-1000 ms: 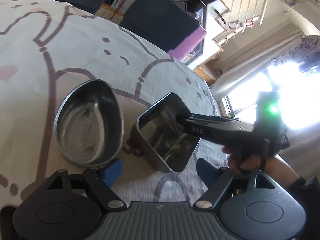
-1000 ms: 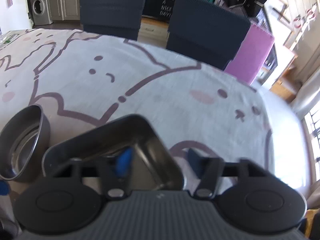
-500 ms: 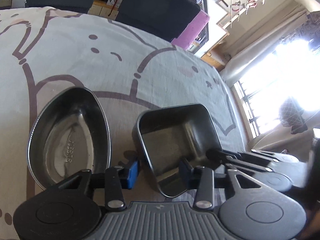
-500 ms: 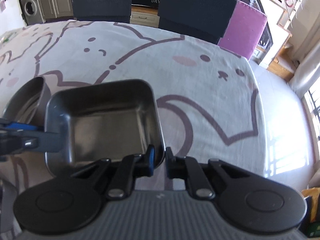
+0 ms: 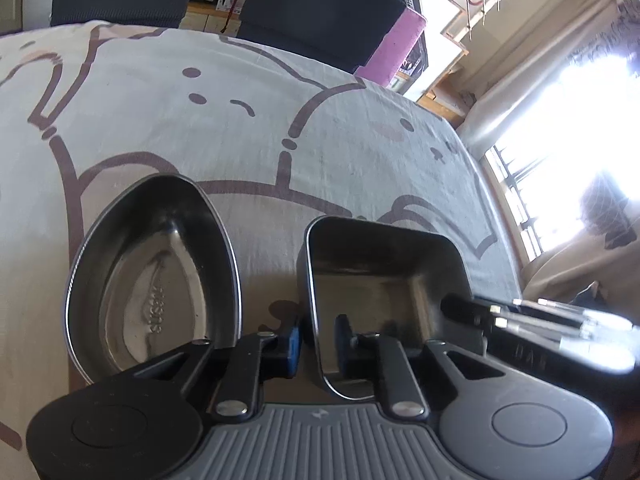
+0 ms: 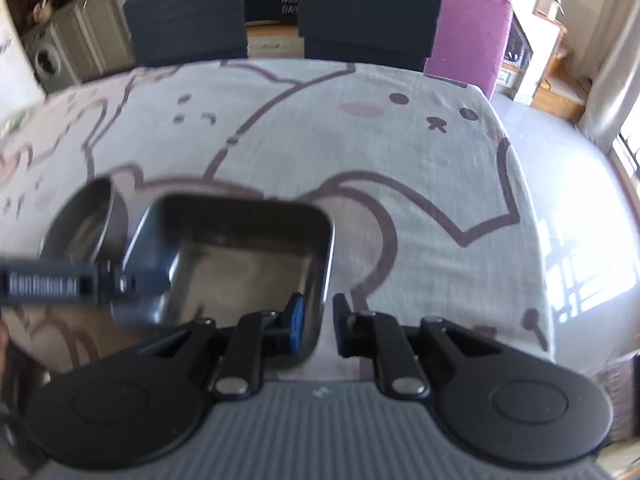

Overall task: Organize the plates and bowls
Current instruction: 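Lift the steel tray with both grippers and carry it beside the oval steel bowl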

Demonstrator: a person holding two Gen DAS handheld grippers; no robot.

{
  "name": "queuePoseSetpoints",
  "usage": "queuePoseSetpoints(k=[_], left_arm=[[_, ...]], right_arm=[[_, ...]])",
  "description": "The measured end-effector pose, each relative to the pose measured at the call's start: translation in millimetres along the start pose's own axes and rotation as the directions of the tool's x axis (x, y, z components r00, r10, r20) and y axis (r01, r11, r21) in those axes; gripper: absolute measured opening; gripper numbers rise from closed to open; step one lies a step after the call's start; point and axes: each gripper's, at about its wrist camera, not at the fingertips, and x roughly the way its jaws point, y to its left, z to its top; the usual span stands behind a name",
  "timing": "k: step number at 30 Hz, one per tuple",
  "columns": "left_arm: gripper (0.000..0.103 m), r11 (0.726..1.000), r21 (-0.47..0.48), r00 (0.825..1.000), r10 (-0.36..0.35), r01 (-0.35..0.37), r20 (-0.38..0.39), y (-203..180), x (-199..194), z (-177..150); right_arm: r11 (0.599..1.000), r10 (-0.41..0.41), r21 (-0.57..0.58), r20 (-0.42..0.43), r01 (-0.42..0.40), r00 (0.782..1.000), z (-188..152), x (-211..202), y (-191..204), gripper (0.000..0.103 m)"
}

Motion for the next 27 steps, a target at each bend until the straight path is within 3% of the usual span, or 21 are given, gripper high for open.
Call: queuePoseSetpoints(k=[5, 10, 17, 27], left_arm=[[0.009, 0.999, 0.034, 1.000, -0.001, 0.001, -0.010, 1, 2, 2], [0.009, 0.997, 0.028, 0.997, -0.072, 0.073, -0.026, 2, -14, 3], [0.010, 0.986, 0.087, 0.987, -0.148, 0.143, 0.056, -2, -87, 6], [0.011, 0.978, 0.181, 0.989, -0.121, 0.103, 0.090, 39, -188, -30]], right_arm=[[0.998, -0.018, 0.053, -0.005, 0.019, 1.000, 3, 11, -3, 0.007], [0.994, -0.035, 0.102, 0.047, 0.030, 0.998, -3, -10, -4, 0.005], [0.993, -0.057, 0.114, 0.175, 0.037, 0.983, -12, -83, 16, 0.005], [0.997, -0.015, 0.076, 0.243, -0.003, 0.970, -46, -153, 94, 0.006]])
